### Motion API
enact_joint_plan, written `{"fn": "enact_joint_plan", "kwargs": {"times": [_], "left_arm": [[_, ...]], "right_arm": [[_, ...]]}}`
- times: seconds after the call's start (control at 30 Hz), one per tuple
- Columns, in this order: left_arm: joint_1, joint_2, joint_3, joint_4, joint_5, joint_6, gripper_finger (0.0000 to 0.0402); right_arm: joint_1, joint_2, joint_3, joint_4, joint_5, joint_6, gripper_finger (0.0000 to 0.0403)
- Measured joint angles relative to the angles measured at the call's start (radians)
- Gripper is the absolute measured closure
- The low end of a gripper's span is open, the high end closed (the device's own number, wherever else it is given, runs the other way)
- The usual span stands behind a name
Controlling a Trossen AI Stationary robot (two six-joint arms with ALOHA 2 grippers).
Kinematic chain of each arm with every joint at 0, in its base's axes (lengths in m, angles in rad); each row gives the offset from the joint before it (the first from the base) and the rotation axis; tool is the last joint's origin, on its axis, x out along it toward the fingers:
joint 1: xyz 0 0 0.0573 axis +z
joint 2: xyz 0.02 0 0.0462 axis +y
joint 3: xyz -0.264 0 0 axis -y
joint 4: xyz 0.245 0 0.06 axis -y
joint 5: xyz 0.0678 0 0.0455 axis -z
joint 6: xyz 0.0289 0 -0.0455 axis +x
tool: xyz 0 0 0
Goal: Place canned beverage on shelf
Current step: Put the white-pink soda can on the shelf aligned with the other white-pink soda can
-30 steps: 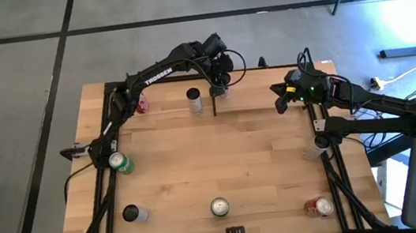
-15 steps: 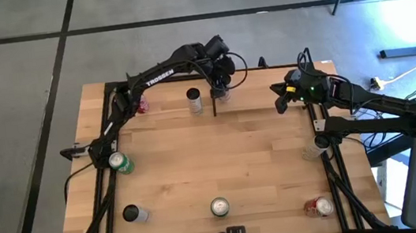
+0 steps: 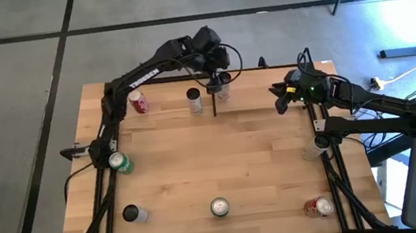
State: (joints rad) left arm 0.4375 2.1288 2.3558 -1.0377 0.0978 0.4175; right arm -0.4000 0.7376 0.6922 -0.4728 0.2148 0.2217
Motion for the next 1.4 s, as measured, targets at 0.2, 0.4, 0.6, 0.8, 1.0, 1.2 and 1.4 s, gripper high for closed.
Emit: {"fn": "enact_joint_plan", "kwargs": {"times": [0.2,0.4,0.6,0.8,1.0,1.2,1.4], "left_arm": [[-0.023,-0.082,0.0,-0.113,0.101,-0.087,0.0086],[-0.069,-0.12,0.001,-0.246,0.167,-0.163,0.0086],[-0.143,-0.143,0.0,-0.349,0.155,-0.241,0.0086],[-0.213,-0.221,0.0,-0.409,0.115,-0.387,0.0086],[-0.275,-0.313,0.0,-0.477,-0.095,-0.499,0.0086],[-0.346,-0.411,-0.011,-0.53,-0.198,-0.653,0.0086],[-0.445,-0.579,-0.126,-0.536,-0.471,-0.819,0.0086]], "right_arm": [[0.0,-0.01,0.0,0.029,-0.055,-0.043,0.0216],[0.0,-0.009,0.0,0.059,-0.077,-0.066,0.0173],[0.0,-0.009,0.0,0.052,-0.076,-0.081,0.017],[0.0,-0.009,0.0,0.051,-0.072,-0.081,0.017],[0.0,-0.006,0.0,0.029,-0.073,-0.08,0.0171],[0.0,0.014,0.0,0.029,-0.072,-0.104,0.0171],[0.0,0.041,0.0,0.036,-0.083,-0.101,0.0171]]}}
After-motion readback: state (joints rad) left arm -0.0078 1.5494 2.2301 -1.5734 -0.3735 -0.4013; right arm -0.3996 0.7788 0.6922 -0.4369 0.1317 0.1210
